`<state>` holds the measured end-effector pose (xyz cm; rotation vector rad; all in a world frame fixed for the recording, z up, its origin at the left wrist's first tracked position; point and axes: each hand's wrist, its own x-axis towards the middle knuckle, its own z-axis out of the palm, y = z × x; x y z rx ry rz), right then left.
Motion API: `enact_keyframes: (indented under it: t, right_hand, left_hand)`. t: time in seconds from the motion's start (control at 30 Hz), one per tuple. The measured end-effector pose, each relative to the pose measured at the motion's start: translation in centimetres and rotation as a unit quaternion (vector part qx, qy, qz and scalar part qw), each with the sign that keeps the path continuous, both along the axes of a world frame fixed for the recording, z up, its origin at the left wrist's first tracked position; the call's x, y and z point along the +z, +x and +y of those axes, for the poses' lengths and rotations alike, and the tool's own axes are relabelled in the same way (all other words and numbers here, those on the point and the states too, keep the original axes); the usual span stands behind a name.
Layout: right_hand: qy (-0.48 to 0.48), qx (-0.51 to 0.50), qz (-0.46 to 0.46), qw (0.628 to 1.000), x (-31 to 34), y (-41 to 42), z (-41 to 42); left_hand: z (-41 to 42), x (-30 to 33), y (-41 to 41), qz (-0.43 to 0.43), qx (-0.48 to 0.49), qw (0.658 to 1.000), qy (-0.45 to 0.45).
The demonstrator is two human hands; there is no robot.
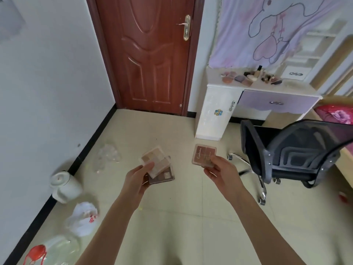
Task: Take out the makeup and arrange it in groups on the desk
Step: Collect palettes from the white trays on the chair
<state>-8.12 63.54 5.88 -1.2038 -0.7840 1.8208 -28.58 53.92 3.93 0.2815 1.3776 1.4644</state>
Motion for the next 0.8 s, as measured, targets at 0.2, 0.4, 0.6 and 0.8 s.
enact_keyframes:
  t: [0.2, 0.4, 0.6, 0.8]
  right_hand:
    - [-0.011, -0.032, 0.003, 0.999, -0.9, 1.3, 11.4]
    - [-0.013, -0.071, -0.003, 0.997, -2.3, 1.1, 24.8]
    - [-0.003, -0.114, -0.018, 0.993, -1.8, 0.5, 40.2]
    - [-0.015, -0.155, -0.013, 0.988, -1.7, 1.6, 51.6]
  left_hand:
    - [13.5, -0.9, 0.6, -0.016, -0.017, 1.0, 0.008]
    - [28.6, -3.4, 0.0, -0.037, -0.065, 0.997, -0.014]
    - [46.3, -2.6, -0.7, -0.012, -0.115, 0.993, -0.01]
    - [59.8, -1.9, 0.9, 0.0, -0.167, 0.986, -0.023]
